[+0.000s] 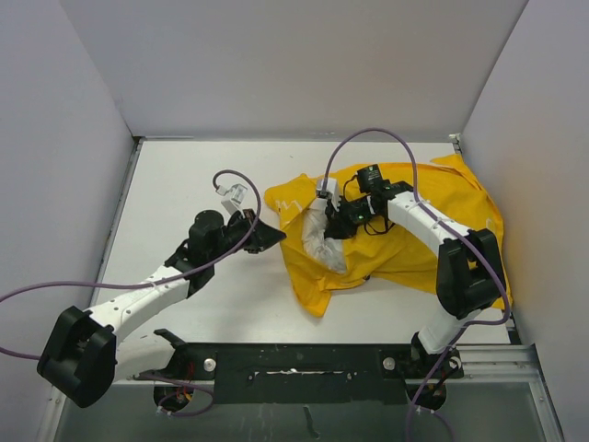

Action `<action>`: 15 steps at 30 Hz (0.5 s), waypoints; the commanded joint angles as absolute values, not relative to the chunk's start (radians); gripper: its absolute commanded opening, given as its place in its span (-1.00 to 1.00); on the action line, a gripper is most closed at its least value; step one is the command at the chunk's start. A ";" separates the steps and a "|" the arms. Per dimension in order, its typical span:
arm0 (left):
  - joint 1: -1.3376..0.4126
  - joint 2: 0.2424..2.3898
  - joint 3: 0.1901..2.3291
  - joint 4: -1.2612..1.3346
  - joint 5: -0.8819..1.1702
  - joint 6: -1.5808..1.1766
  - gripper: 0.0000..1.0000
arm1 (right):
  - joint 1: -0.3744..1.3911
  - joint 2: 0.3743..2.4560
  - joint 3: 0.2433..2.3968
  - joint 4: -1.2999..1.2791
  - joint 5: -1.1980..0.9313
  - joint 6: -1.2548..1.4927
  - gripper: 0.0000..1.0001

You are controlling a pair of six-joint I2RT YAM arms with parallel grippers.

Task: Put the pillow into the pillowcase
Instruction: Stuff the pillow into the pillowcase.

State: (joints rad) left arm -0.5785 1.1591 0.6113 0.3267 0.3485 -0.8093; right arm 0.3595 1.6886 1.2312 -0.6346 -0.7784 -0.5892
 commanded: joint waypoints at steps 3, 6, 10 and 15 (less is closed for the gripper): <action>-0.549 1.096 0.568 0.487 0.427 -0.855 -1.00 | 0.329 1.677 1.238 -0.641 -0.723 -0.690 -0.88; -0.549 1.096 0.547 0.545 0.484 -0.889 -1.00 | 0.342 1.702 1.244 -0.630 -0.582 -0.680 -0.89; -0.541 1.021 0.537 0.522 0.482 -0.901 -1.00 | 0.346 1.768 1.265 -0.641 -0.428 -0.685 -0.89; -0.526 0.972 0.542 0.529 0.506 -0.942 -1.00 | 0.356 1.791 1.272 -0.658 -0.466 -0.680 -0.89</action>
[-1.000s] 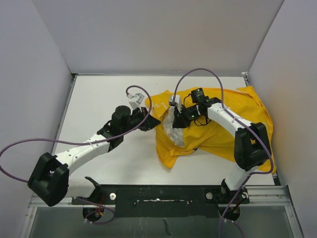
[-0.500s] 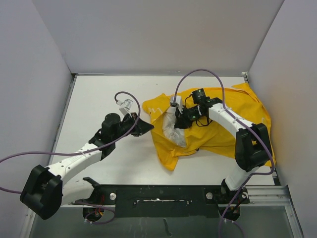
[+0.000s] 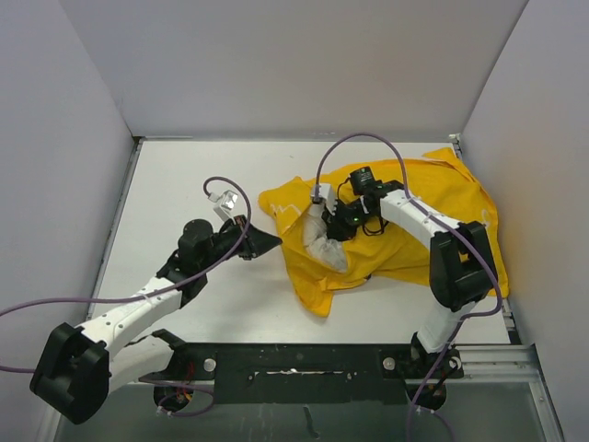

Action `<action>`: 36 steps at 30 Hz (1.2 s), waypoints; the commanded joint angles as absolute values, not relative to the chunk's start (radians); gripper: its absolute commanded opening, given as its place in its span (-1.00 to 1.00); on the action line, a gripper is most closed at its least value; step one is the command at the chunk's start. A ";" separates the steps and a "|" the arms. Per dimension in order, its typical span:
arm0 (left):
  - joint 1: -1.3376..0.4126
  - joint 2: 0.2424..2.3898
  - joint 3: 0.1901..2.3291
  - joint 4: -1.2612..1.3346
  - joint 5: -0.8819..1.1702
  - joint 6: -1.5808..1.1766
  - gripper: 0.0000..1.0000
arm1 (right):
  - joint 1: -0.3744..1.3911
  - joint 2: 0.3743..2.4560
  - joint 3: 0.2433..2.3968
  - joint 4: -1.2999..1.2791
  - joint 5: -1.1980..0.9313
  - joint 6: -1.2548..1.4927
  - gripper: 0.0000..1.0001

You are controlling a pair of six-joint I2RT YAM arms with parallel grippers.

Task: Put the pillow into the pillowcase
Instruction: Stuff the pillow into the pillowcase.

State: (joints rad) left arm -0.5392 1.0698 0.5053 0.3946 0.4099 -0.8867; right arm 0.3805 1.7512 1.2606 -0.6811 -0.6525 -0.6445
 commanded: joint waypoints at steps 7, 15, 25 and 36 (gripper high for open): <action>-0.600 1.138 0.540 0.783 0.561 -1.065 -1.00 | 0.422 1.875 1.286 -0.677 -0.621 -0.665 -0.76; -0.622 1.058 0.552 0.410 0.357 -0.875 -0.27 | 0.367 1.821 1.328 -0.782 -0.868 -0.735 -0.47; -0.833 1.163 0.623 0.304 0.011 -0.797 0.12 | 0.330 1.593 1.314 -0.926 -1.159 -0.964 0.01; -0.884 1.422 0.833 0.192 -0.220 -0.697 -0.16 | 0.344 1.419 1.020 -0.667 -1.095 -1.122 -0.04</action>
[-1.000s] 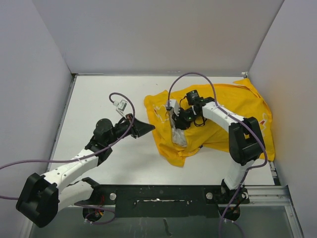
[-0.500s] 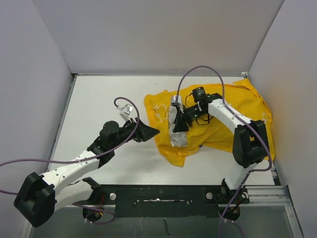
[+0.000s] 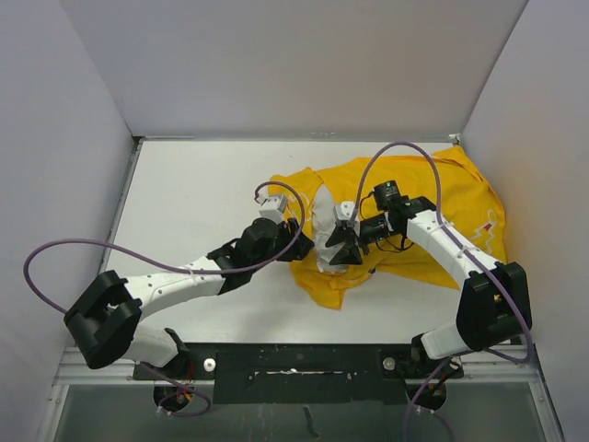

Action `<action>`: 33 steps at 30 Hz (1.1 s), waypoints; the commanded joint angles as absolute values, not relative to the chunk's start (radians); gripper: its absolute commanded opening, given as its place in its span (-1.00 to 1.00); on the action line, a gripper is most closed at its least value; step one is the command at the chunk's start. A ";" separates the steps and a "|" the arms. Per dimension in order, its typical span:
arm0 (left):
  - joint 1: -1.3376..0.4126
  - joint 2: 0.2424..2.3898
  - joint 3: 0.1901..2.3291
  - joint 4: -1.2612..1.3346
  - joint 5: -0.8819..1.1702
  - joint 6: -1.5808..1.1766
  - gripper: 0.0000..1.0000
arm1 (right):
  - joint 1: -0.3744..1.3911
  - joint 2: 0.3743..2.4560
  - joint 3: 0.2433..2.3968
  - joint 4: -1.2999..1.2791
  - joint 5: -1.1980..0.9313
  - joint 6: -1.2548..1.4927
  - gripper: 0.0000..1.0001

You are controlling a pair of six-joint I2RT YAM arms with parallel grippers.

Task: Put the pillow into the pillowcase
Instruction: Stuff the pillow into the pillowcase.

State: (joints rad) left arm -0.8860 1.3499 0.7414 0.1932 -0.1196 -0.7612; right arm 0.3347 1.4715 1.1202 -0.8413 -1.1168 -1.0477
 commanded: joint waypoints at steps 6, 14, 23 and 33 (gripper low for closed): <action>-0.873 1.519 0.875 0.207 -0.194 -0.685 -0.54 | 0.373 1.478 0.944 -0.454 -0.844 -1.014 -0.08; -0.869 1.393 0.844 0.318 0.081 -0.648 -1.00 | 0.382 1.618 1.016 -0.344 -0.454 -0.766 -1.00; -0.861 1.385 0.716 0.827 0.333 -1.001 -1.00 | 0.287 1.692 1.061 -0.394 -0.745 -0.640 -1.00; -0.773 1.576 0.621 1.078 0.375 -1.157 -1.00 | 0.197 1.438 1.230 -1.057 -1.226 -1.314 -0.31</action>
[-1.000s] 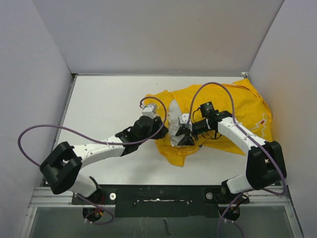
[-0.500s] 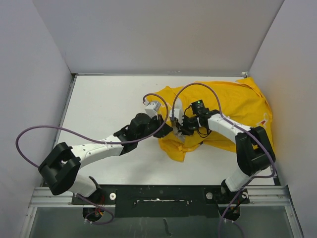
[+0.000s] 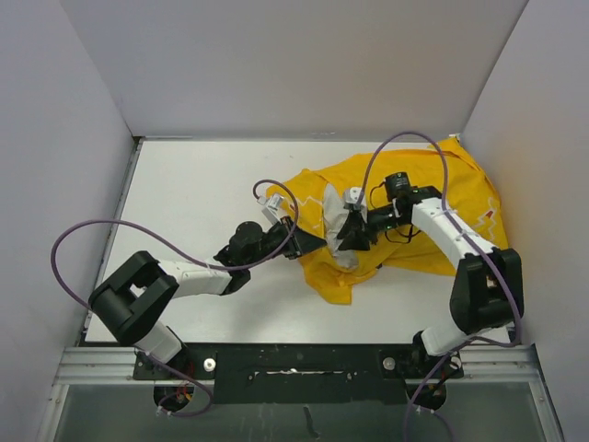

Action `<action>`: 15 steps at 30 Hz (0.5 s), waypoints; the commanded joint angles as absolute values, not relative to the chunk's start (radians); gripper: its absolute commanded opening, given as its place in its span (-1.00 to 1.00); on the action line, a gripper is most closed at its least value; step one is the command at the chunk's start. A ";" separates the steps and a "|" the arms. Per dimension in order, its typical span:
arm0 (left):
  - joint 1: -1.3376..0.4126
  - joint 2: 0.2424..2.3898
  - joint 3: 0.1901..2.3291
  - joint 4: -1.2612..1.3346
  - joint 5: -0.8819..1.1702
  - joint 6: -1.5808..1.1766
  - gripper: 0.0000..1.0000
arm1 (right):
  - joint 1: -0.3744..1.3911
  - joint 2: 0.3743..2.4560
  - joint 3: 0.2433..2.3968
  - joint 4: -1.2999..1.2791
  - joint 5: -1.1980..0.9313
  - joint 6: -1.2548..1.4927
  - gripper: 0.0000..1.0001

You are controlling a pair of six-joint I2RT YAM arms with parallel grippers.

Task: Put the pillow into the pillowcase
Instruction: Stuff the pillow into the pillowcase.

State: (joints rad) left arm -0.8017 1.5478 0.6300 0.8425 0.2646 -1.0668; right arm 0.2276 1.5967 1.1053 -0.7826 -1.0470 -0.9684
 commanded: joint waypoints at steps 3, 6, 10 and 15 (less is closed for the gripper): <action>-0.759 1.570 0.622 1.074 0.394 -1.138 -1.00 | 0.200 1.358 1.242 -1.004 -1.205 -1.250 -0.19; -0.755 1.565 0.641 1.068 0.424 -1.122 -1.00 | 0.264 1.315 1.177 -0.654 -0.952 -0.935 0.20; -0.754 1.565 0.666 1.167 0.500 -1.099 -1.00 | 0.308 1.448 1.176 -0.456 -0.671 -0.755 -0.17; -0.750 1.540 0.727 1.227 0.573 -1.096 -1.00 | 0.285 1.690 1.130 -0.358 -0.579 -0.566 -0.88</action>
